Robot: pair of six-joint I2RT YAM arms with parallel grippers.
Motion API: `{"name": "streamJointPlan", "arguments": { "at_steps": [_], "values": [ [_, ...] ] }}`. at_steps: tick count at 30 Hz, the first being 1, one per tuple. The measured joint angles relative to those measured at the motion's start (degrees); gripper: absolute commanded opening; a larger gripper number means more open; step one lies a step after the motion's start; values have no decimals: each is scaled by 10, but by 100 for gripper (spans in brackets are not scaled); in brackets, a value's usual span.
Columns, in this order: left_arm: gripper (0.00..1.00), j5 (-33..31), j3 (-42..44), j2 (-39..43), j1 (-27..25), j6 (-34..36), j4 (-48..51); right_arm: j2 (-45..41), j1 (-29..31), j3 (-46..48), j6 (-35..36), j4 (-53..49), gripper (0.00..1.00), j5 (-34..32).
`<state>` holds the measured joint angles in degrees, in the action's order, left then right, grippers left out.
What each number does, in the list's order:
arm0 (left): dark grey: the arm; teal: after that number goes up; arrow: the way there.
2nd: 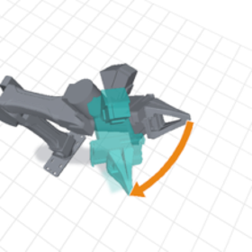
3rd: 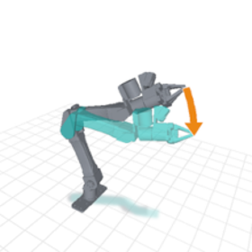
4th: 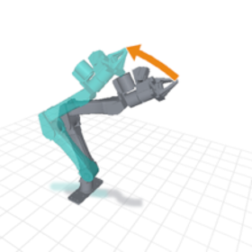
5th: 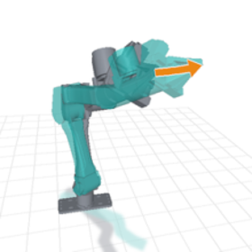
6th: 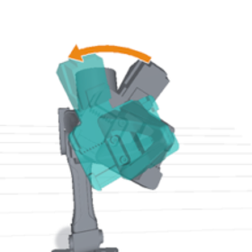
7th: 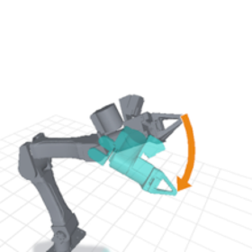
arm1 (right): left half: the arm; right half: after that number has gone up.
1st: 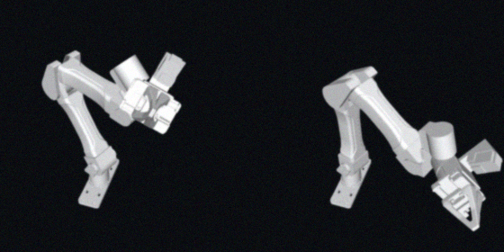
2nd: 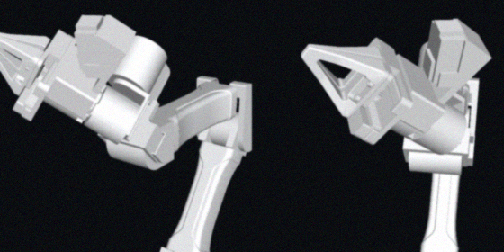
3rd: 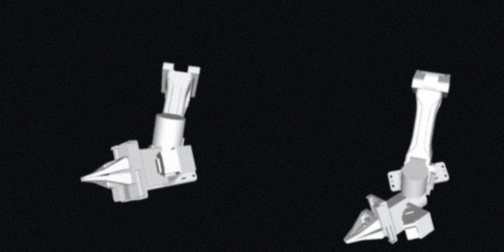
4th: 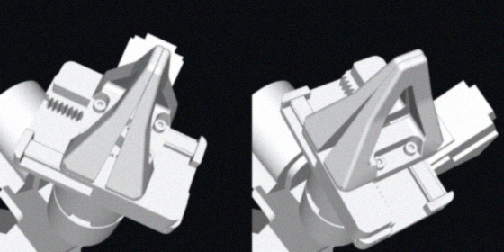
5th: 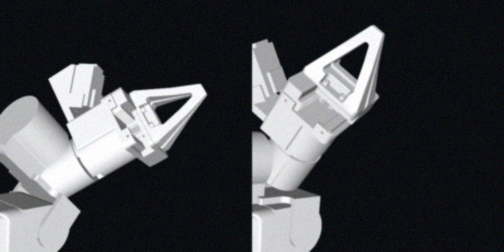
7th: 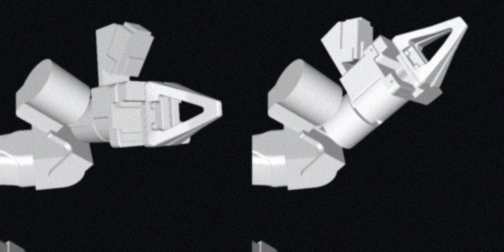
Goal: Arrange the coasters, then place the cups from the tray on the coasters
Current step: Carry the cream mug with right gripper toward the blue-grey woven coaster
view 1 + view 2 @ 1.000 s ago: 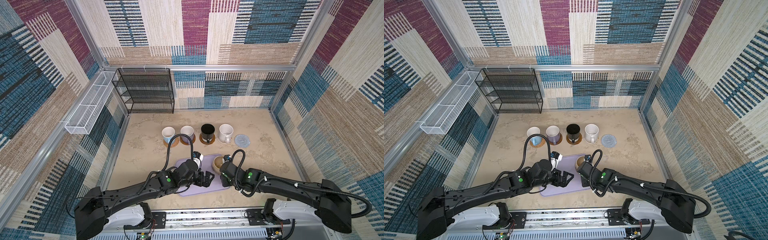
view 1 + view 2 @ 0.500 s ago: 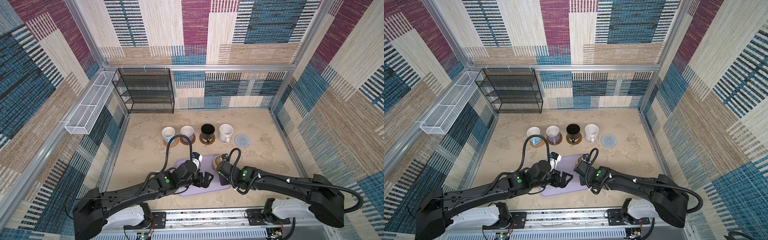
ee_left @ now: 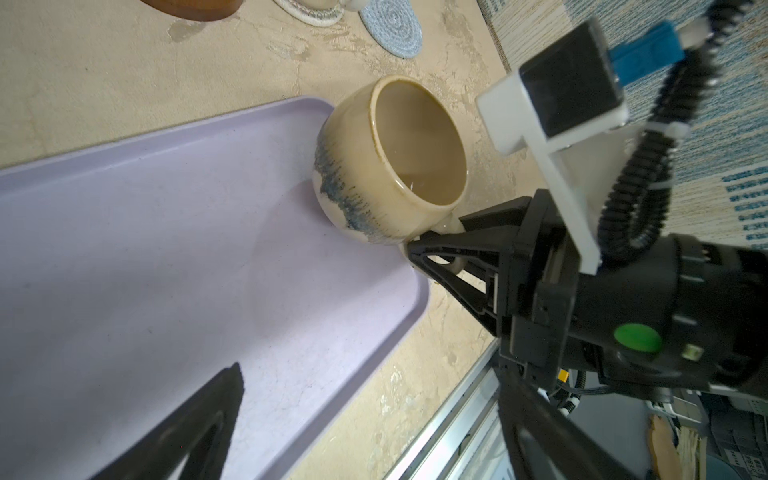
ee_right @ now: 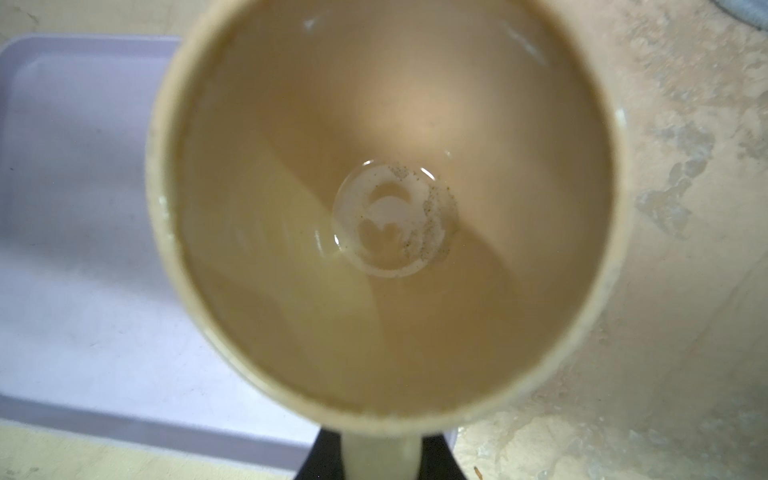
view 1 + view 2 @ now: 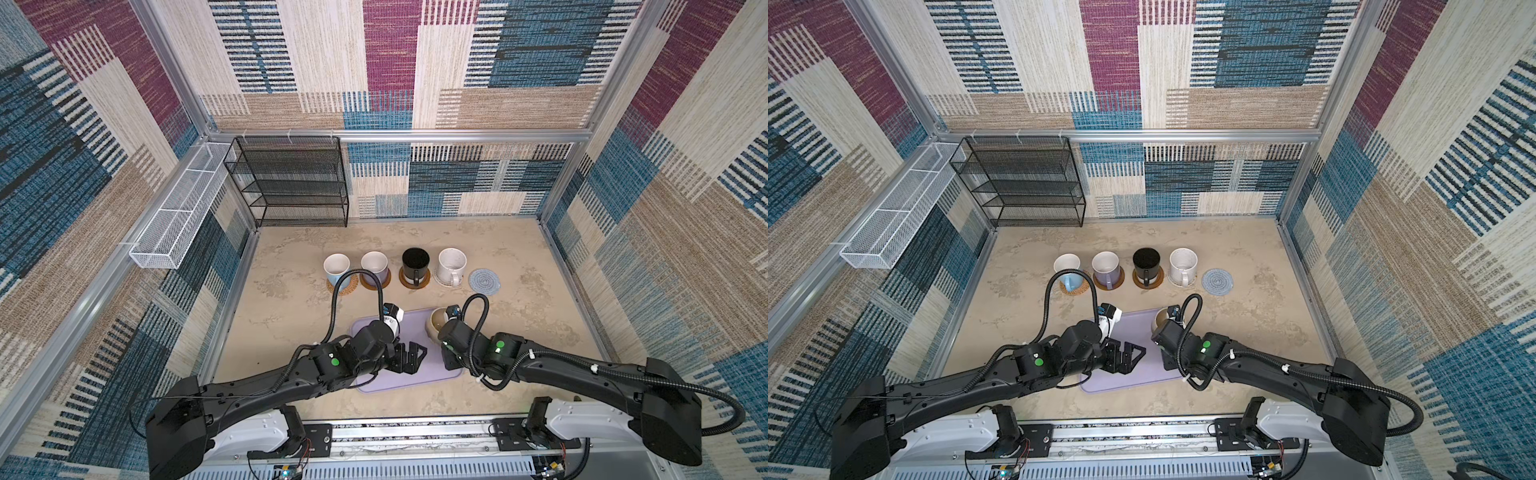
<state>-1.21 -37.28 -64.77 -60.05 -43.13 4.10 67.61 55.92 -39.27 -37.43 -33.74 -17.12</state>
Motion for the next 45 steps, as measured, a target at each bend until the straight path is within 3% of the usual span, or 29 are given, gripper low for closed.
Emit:
{"name": "streamJointPlan", "arguments": {
  "at_steps": [12,31,45],
  "values": [
    [99,-6,-35,6,1,-2,-43,-33,-13,-61,32,-42,0,-37],
    [99,-6,-155,-88,16,33,-55,-60,-206,-108,138,-49,0,-19],
    [99,41,-256,-209,33,50,-54,13,-359,-123,181,-25,0,7]
  ]
}}
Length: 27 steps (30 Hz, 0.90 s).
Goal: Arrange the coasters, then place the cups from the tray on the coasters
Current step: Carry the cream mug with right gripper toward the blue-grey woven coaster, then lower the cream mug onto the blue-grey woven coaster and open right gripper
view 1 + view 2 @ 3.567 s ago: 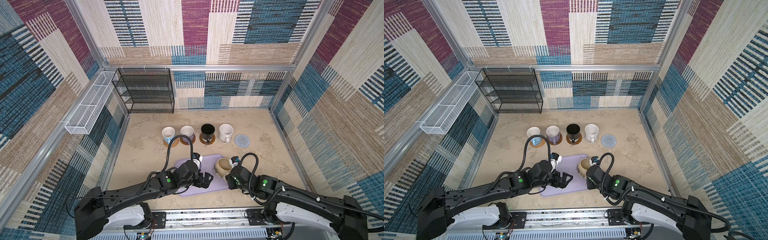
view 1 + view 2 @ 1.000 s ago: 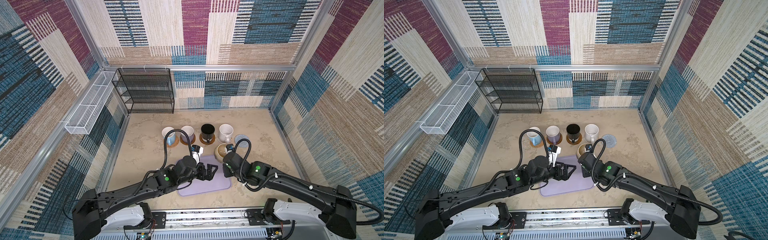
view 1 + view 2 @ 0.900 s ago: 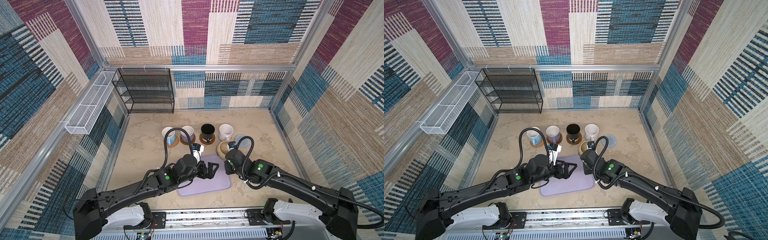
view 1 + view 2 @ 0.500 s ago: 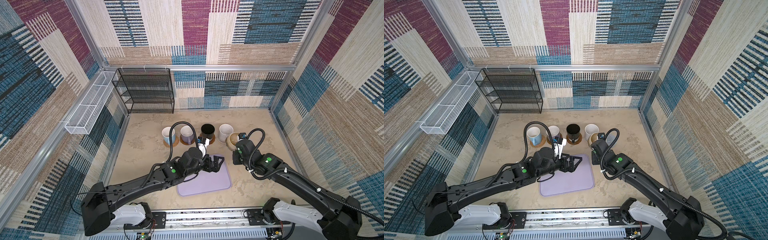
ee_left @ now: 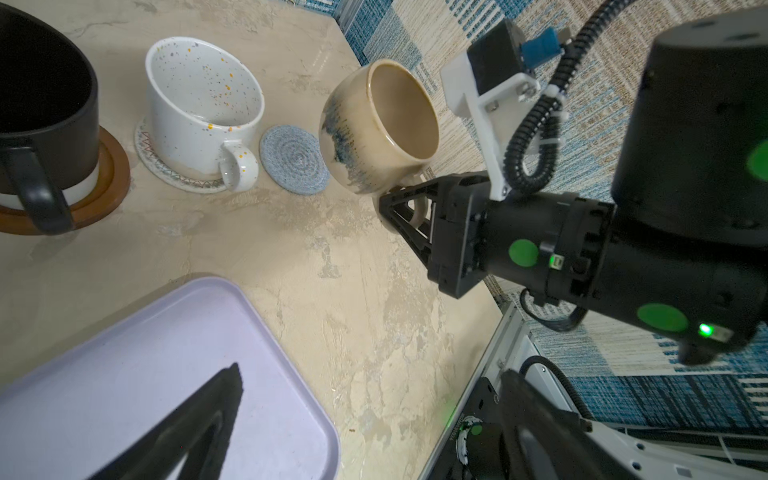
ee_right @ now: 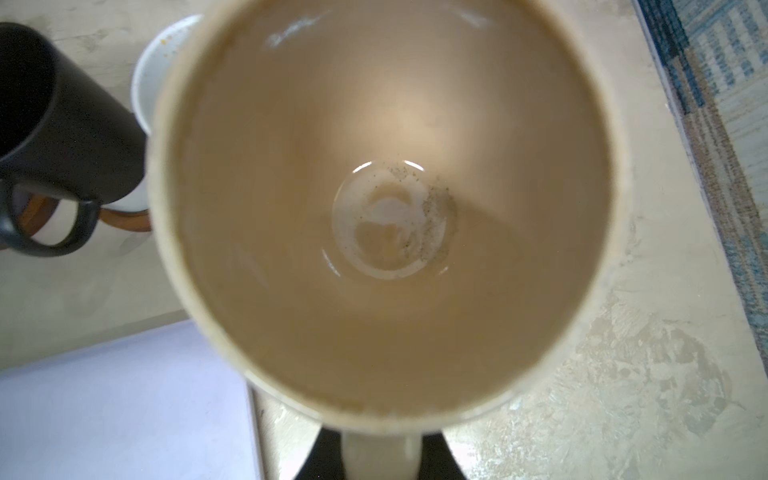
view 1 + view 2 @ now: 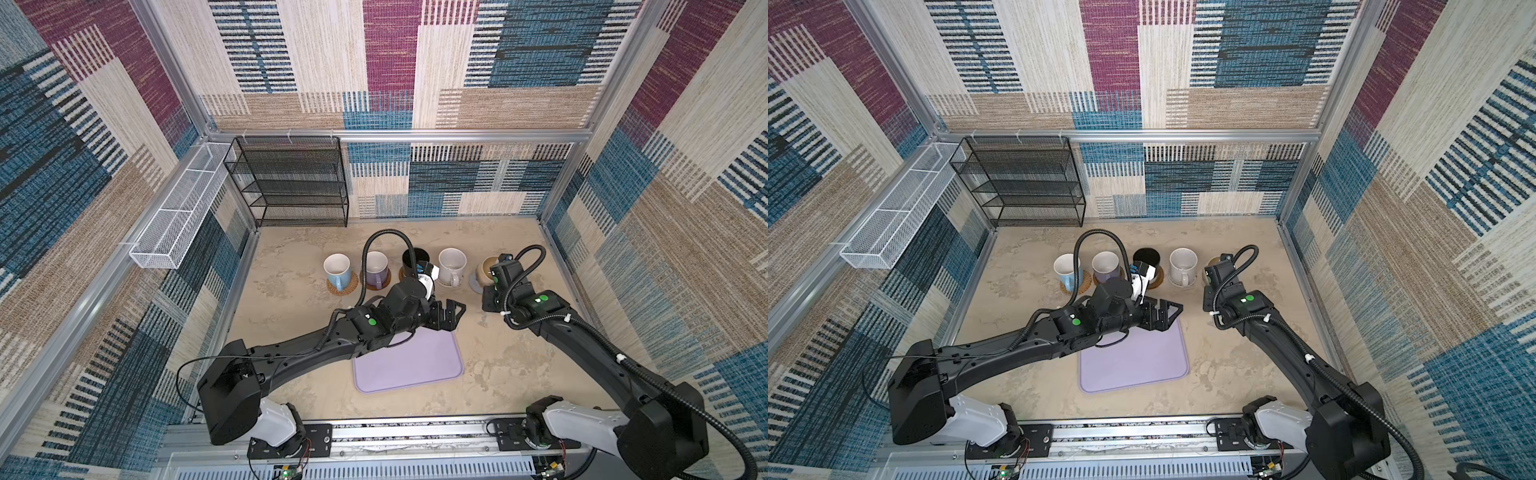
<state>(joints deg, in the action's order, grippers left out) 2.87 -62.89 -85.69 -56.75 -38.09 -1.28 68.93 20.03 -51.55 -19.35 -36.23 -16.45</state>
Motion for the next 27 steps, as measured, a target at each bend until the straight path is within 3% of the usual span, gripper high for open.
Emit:
{"name": "streamJointPlan", "arguments": {
  "at_steps": [13,27],
  "values": [
    [99,35,-51,-76,16,6,18,137,-73,-26,44,58,0,43],
    [99,50,-56,-94,21,5,19,217,-80,-50,83,112,0,47]
  ]
}}
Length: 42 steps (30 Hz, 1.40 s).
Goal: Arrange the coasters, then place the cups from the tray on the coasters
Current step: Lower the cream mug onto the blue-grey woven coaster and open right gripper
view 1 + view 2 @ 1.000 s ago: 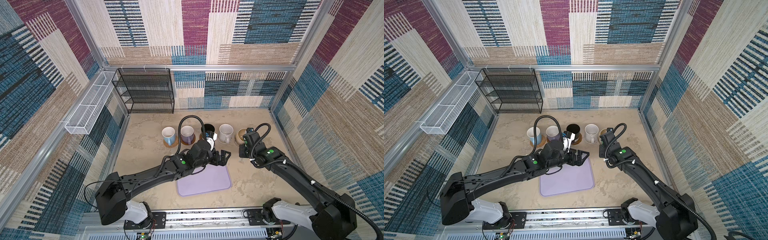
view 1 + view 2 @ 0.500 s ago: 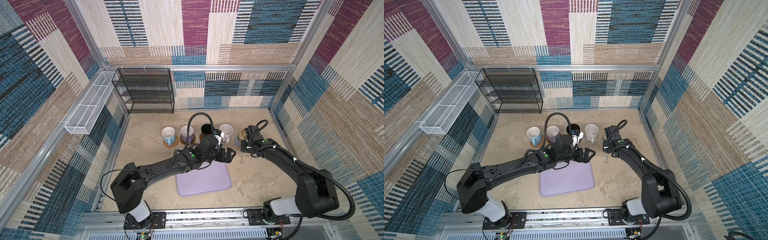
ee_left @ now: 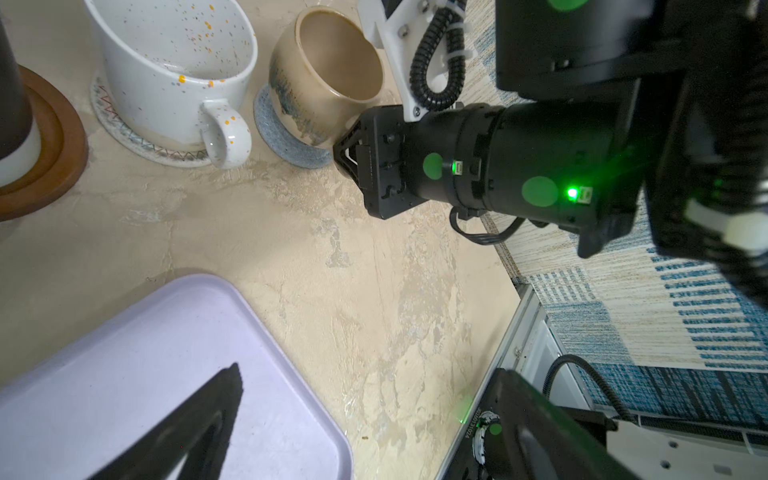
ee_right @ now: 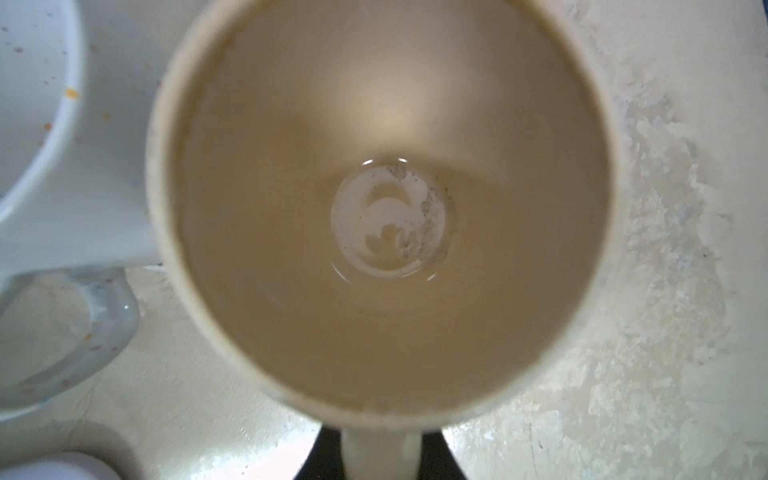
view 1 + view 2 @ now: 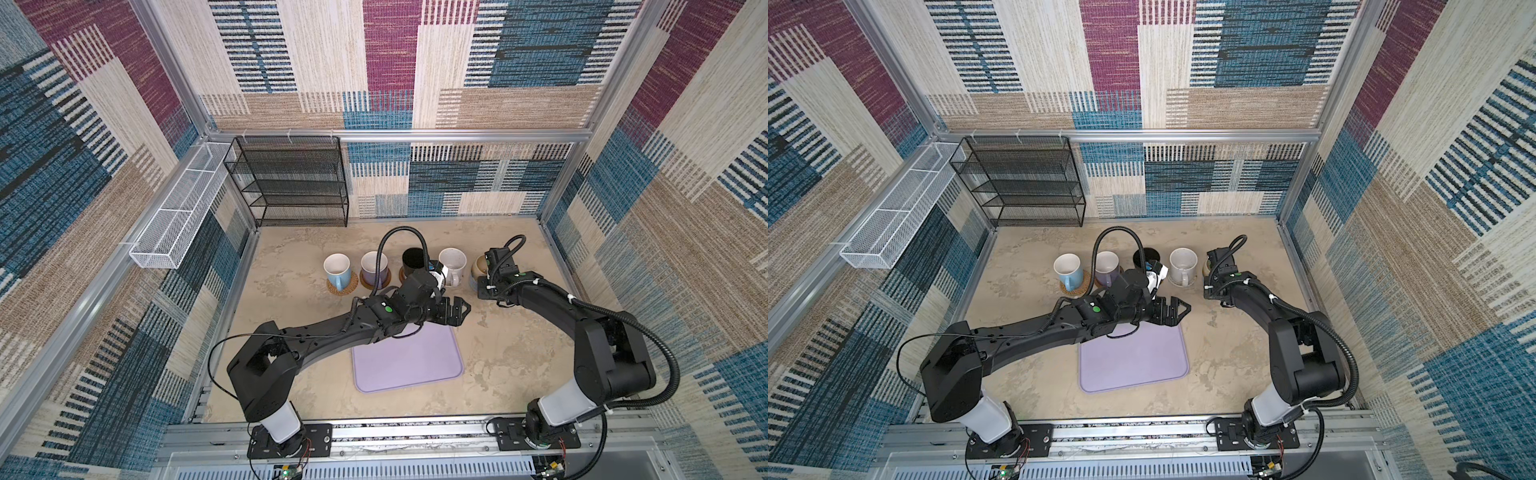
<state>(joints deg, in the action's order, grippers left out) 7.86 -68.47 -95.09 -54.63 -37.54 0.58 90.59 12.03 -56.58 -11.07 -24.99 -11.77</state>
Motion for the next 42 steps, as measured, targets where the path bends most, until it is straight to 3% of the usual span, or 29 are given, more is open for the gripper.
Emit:
{"name": "streamJointPlan", "arguments": {
  "at_steps": [25,28,35,37,42],
  "values": [
    [99,6,-10,-30,6,-4,-12,21,-4,1,8,10,0,-2],
    [99,12,-10,-30,6,-5,-14,22,-5,1,7,9,10,-2],
    [99,13,-3,-28,6,-10,-19,38,-5,-3,-6,23,20,-9],
    [99,13,0,-25,6,-13,-21,38,-5,-4,-7,23,29,-9],
    [99,10,5,-20,7,-13,-22,38,-5,-4,-12,13,33,-14]
  ]
}}
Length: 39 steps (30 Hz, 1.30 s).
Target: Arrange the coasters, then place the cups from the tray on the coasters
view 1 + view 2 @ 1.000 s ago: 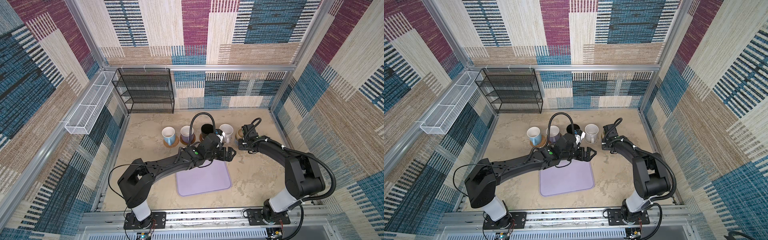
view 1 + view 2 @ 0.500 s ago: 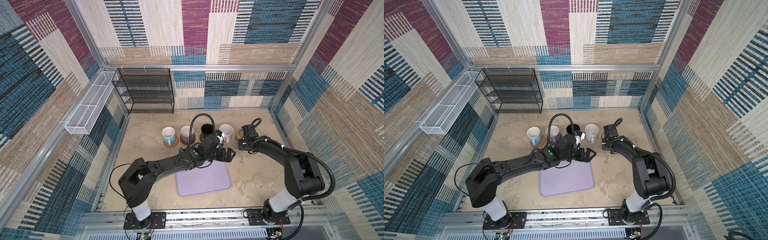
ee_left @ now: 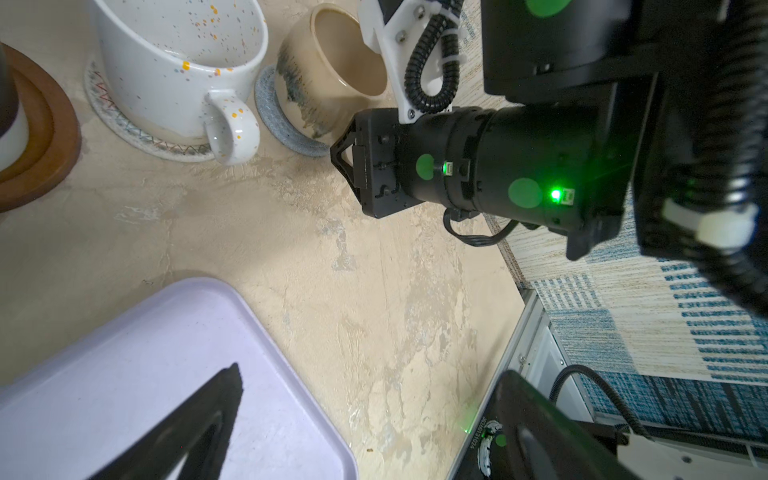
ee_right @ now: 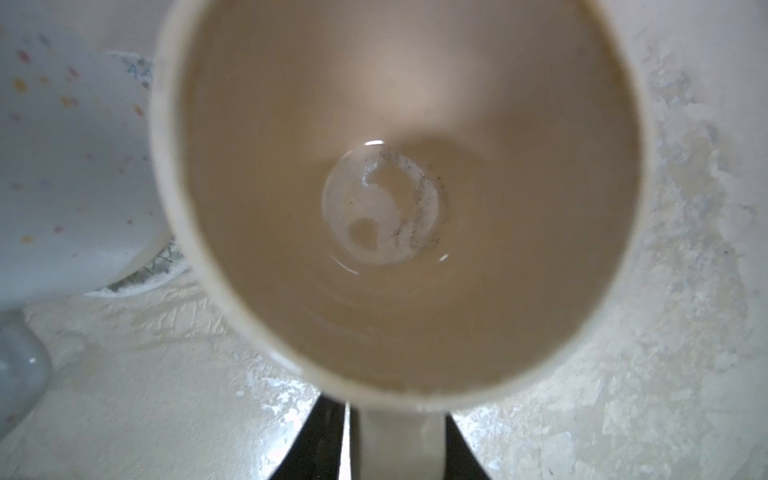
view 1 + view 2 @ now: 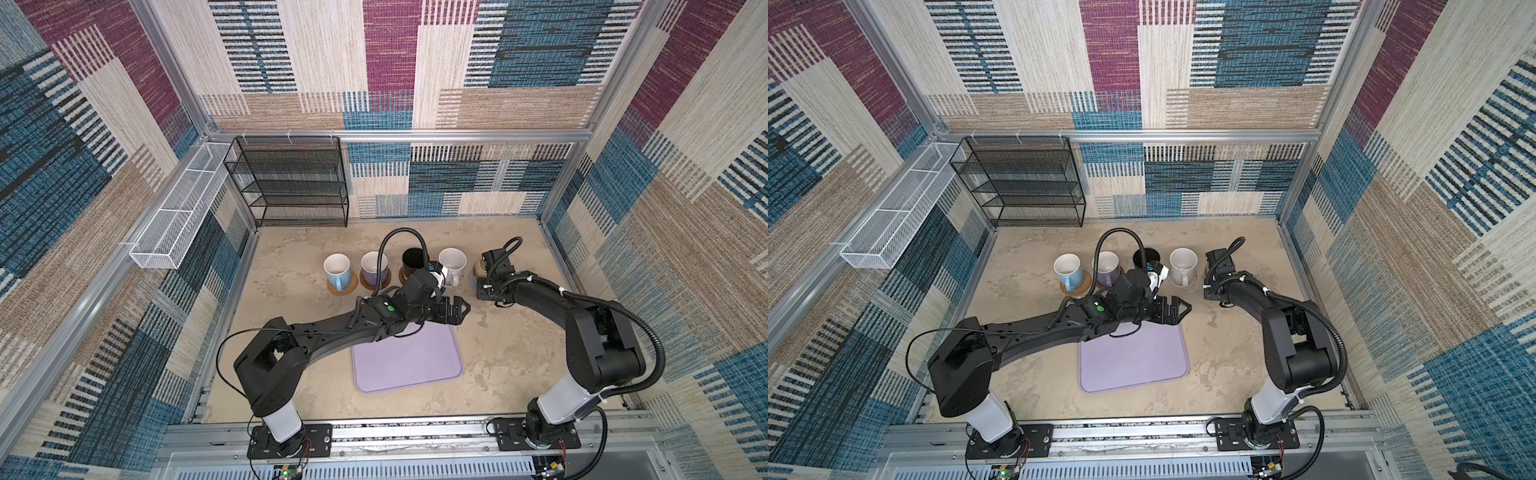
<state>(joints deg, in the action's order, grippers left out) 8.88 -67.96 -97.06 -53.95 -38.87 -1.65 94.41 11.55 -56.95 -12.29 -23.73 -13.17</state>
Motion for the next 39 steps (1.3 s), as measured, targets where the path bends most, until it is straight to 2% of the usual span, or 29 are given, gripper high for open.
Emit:
{"name": "streamJointPlan", "arguments": {
  "at_steps": [16,20,21,22,23,25,32,35,37,39],
  "values": [
    [99,-12,15,10,2,-3,-4,-8,-1,2,-12,-15,34,-36],
    [99,-14,23,19,3,-4,-7,-30,-1,8,-12,-14,55,-32],
    [99,-15,27,24,4,-4,-7,-41,-1,10,-13,-13,56,-28],
    [99,-16,31,30,5,-3,-7,-54,-1,13,-14,-10,92,-24],
    [99,-20,36,37,6,-1,-7,-67,-1,16,-17,-5,99,-22],
    [99,-35,51,62,10,5,-5,-106,0,26,-22,4,100,-18],
    [98,-135,119,207,63,80,-3,-261,-1,84,-29,68,100,-2],
    [97,-213,160,266,96,126,-13,-305,-1,126,-26,122,100,17],
    [91,-282,199,303,113,158,-21,-322,-1,148,-22,155,100,25],
    [91,-338,243,328,130,192,-52,-326,-1,167,-15,198,100,24]
  ]
}}
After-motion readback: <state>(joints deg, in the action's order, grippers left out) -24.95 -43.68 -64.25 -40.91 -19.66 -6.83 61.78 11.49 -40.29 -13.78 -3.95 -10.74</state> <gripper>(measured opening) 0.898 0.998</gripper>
